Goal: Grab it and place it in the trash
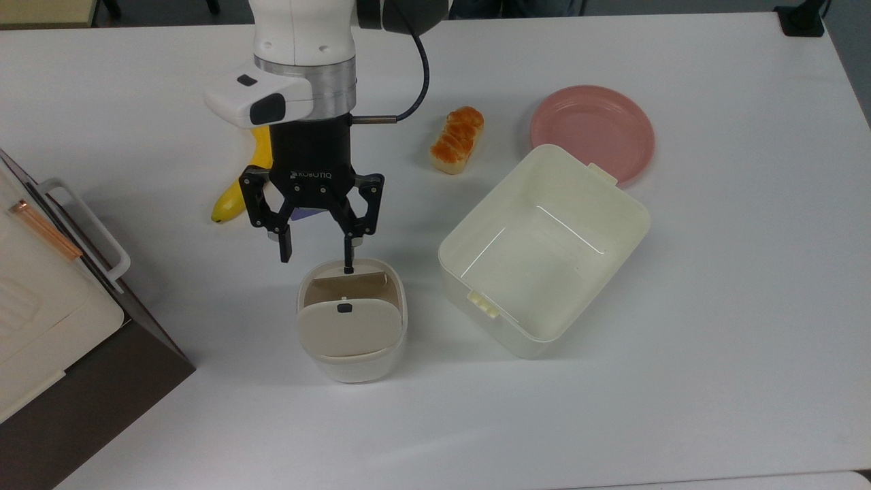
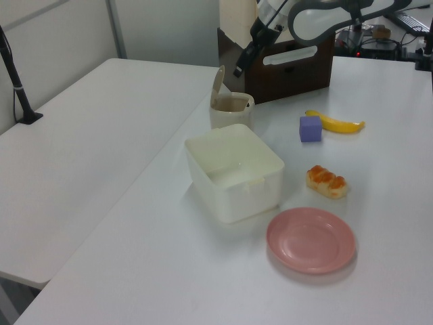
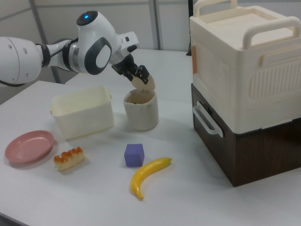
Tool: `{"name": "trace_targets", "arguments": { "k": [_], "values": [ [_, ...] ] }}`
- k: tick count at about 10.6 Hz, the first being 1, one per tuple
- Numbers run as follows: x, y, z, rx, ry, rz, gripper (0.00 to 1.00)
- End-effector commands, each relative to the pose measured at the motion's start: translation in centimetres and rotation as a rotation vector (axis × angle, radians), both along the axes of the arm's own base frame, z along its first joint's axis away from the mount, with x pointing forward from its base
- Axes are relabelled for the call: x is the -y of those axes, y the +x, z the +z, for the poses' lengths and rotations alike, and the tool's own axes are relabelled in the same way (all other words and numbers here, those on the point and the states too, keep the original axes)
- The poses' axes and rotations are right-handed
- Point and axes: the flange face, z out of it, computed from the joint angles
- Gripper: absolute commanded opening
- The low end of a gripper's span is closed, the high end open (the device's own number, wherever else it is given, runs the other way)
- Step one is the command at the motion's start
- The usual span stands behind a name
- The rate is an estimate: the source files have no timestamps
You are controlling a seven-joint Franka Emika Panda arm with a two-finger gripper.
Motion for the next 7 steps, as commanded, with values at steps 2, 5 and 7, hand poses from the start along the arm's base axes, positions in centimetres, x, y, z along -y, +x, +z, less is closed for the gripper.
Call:
{"name": "trace_targets", "arguments": {
  "k": [2, 5, 7],
  "values": [
    [-0.9, -3.4, -1.1, -0.289, 0.020, -0.015, 1.00],
    [-2.7, -8.0, 1.6, -0.542, 0.030, 0.008, 1.00],
    [-2.9, -10.1, 3.3, -0.614, 0.017, 0.012, 1.00]
  ]
}}
